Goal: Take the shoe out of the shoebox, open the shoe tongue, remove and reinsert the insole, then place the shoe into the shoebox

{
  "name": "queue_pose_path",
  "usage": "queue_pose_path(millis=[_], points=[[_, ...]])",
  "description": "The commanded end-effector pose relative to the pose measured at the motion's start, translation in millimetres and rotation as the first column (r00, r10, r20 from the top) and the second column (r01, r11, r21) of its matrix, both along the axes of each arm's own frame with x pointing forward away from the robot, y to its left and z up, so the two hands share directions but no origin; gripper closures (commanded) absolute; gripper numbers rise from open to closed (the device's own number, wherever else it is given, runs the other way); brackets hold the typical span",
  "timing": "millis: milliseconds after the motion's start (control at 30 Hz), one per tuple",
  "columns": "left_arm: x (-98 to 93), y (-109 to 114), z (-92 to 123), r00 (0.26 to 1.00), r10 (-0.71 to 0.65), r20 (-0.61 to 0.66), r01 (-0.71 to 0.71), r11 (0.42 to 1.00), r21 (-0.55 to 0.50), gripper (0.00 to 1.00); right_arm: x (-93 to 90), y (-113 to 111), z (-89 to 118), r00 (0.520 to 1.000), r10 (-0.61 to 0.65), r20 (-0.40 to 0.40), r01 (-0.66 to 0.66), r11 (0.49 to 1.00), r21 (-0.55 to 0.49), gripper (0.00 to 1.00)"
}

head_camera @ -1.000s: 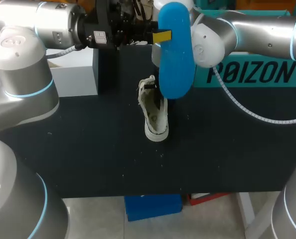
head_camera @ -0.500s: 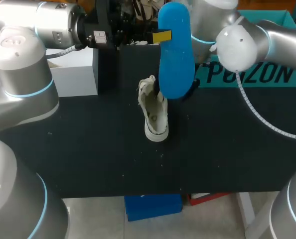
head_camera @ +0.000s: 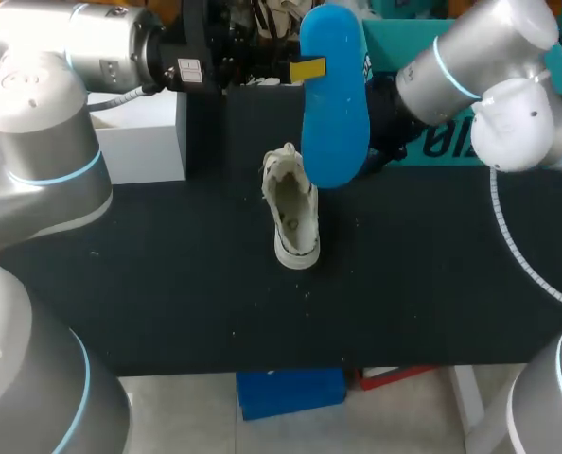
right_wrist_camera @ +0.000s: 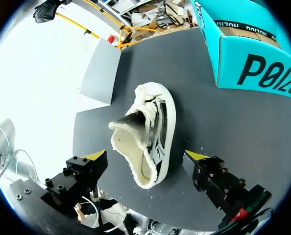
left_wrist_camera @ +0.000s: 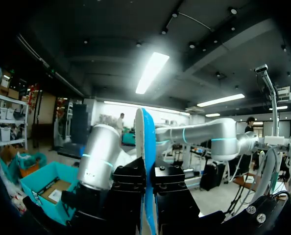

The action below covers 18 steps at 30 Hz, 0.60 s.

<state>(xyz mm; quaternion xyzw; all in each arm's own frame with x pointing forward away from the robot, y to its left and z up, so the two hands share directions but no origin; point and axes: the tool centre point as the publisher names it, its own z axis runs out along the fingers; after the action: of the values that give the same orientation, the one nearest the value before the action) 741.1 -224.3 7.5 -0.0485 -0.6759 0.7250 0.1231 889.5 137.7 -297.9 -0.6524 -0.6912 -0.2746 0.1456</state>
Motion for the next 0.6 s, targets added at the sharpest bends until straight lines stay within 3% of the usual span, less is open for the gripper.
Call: queue_pose_path(millis=[33, 333, 533, 600], points=[[-0.3, -2.0, -1.1, 1.0, 0.004, 0.002, -0.004, 1.0, -0.003, 1.0, -4.8, -4.3, -4.0, 0.999, 0.025, 0.022, -0.029, 0.979, 0.201, 0.0], [-0.3, -2.0, -1.1, 1.0, 0.004, 0.002, -0.004, 1.0, -0.003, 1.0, -4.8, -4.3, -4.0, 0.999, 0.025, 0.022, -0.029, 0.979, 0.201, 0.0], [-0.3, -2.0, -1.1, 1.0, 0.004, 0.002, -0.004, 1.0, -0.003, 1.0, -0.6, -7.3, 11.6, 0.999, 0.032, -0.03, -0.015, 0.889, 0.457, 0.0], [-0.3, -2.0, -1.1, 1.0, 0.004, 0.002, -0.004, 1.0, -0.003, 1.0, 0.1, -7.1, 16.1, 0.999, 0.039, -0.031, -0.018, 0.868, 0.496, 0.0]])
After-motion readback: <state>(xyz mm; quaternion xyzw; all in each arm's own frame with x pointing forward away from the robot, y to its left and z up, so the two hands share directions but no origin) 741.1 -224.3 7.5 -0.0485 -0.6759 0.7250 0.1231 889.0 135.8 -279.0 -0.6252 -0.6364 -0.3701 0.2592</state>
